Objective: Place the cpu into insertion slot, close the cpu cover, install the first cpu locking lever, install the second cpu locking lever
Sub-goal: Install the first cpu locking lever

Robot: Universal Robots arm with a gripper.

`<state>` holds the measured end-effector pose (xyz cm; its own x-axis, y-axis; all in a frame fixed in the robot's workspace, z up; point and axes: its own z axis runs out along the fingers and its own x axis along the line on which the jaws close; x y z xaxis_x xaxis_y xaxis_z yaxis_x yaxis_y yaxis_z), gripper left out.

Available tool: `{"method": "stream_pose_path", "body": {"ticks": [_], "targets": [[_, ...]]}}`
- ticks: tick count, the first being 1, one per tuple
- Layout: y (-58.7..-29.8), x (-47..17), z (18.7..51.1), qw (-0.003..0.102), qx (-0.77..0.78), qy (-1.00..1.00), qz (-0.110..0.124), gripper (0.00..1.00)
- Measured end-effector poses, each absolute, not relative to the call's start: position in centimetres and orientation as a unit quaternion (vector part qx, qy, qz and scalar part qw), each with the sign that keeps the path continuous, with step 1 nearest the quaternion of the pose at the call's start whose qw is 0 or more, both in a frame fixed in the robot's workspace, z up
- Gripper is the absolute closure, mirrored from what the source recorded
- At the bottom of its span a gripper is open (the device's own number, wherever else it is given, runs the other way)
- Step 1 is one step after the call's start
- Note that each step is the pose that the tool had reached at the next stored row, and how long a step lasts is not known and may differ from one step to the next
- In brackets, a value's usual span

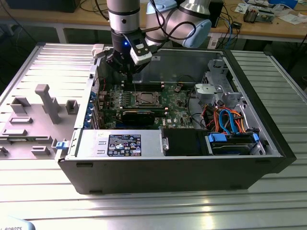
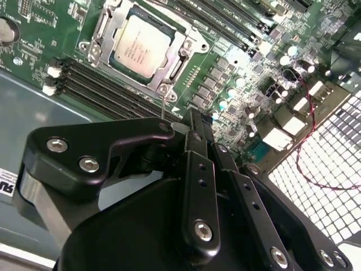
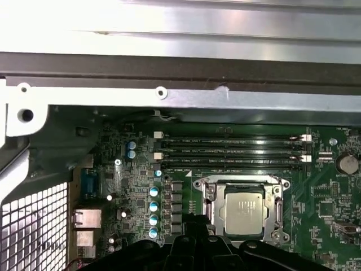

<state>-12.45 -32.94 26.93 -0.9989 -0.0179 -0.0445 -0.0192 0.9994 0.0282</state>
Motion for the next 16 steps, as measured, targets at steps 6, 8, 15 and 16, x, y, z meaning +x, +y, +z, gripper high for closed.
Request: {"method": "stream_pose_path", "body": {"ticks": [6, 8, 15, 16], "targets": [[-32.1, -12.5, 26.7, 0.022, -0.012, 1.000, 0.015, 0.89], [-31.7, -12.6, 26.6, 0.022, -0.014, 1.000, 0.015, 0.89], [-30.7, -12.6, 26.3, 0.022, -0.026, 0.999, 0.016, 0.89], [-30.7, -12.5, 26.3, 0.022, -0.026, 0.999, 0.016, 0.89]]}}
